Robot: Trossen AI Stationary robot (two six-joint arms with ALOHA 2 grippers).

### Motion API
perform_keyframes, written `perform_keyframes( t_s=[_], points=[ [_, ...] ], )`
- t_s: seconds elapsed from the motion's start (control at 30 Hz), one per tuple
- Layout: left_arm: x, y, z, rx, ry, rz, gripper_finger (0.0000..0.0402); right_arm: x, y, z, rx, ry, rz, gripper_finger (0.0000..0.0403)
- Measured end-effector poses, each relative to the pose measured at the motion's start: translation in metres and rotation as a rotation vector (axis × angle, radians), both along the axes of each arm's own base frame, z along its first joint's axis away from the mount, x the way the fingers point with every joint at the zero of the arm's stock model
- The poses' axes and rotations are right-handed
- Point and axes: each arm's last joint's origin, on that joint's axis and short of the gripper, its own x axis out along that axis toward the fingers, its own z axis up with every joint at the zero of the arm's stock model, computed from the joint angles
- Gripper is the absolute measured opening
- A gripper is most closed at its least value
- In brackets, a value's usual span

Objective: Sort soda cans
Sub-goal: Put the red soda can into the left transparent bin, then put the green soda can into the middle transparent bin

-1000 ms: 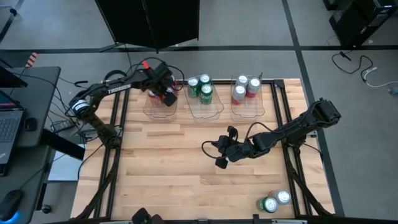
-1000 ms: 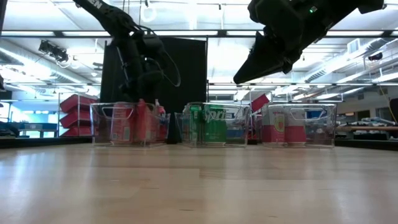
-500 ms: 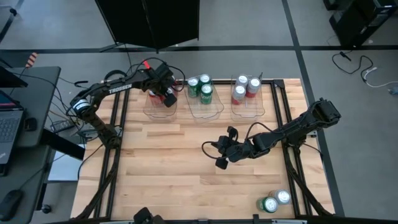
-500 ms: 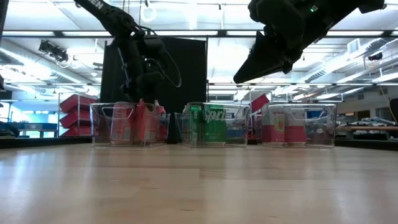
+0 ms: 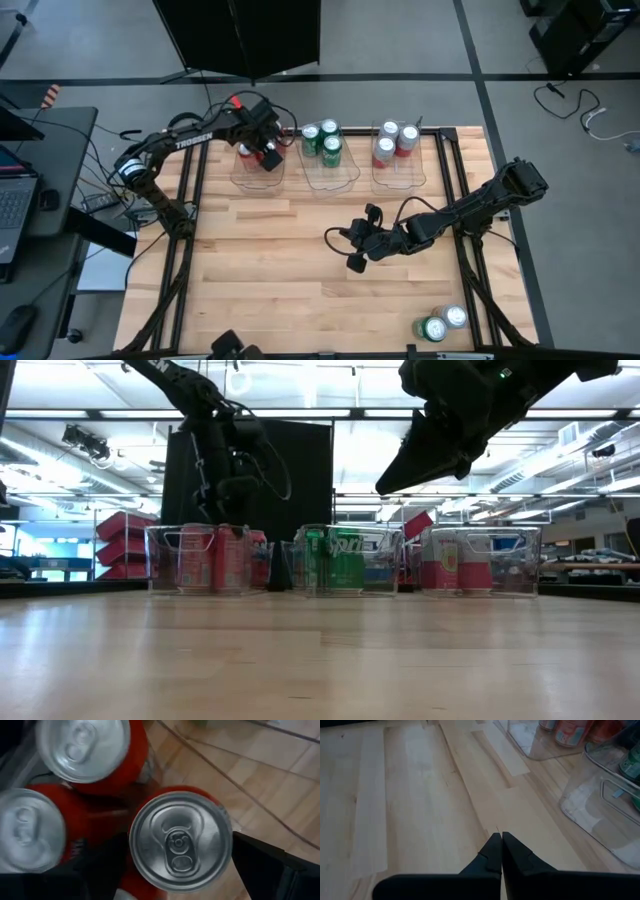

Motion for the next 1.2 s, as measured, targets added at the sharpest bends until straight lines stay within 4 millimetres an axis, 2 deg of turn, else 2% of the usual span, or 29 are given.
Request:
perform_keyframes(
  t_s=[0.47, 0.7, 0.8, 0.93, 1.07, 1.2],
  points=[
    [0.006, 0.005, 0.024, 0.069, -0.028, -0.039, 0.0336, 0.0, 0.0, 0.0, 0.004, -0.002, -0.004, 0.0003],
    [0.009, -0.003, 0.052, 0.145, -0.104, -0.083, 0.0318, 0.007, -0.012, 0.002, 0.068, -0.009, 0.043, 0.0027],
    [0.009, -0.018, 0.069, 0.206, -0.188, -0.129, 0.029, 0.009, -0.015, 0.002, 0.103, -0.007, 0.072, 0.0045],
    [0.007, -0.047, 0.08, 0.263, -0.347, -0.252, 0.0229, 0.009, -0.011, 0.004, 0.093, -0.02, 0.099, 0.0074],
    [0.003, -0.082, 0.075, 0.269, -0.54, -0.438, 0.0159, 0.006, 0.007, 0.007, 0.065, -0.005, 0.178, 0.0095],
    [-0.004, -0.118, 0.06, 0.256, -0.739, -0.633, 0.0104, 0.0, 0.032, 0.021, 0.093, 0.045, 0.233, 0.0094]
  ],
)
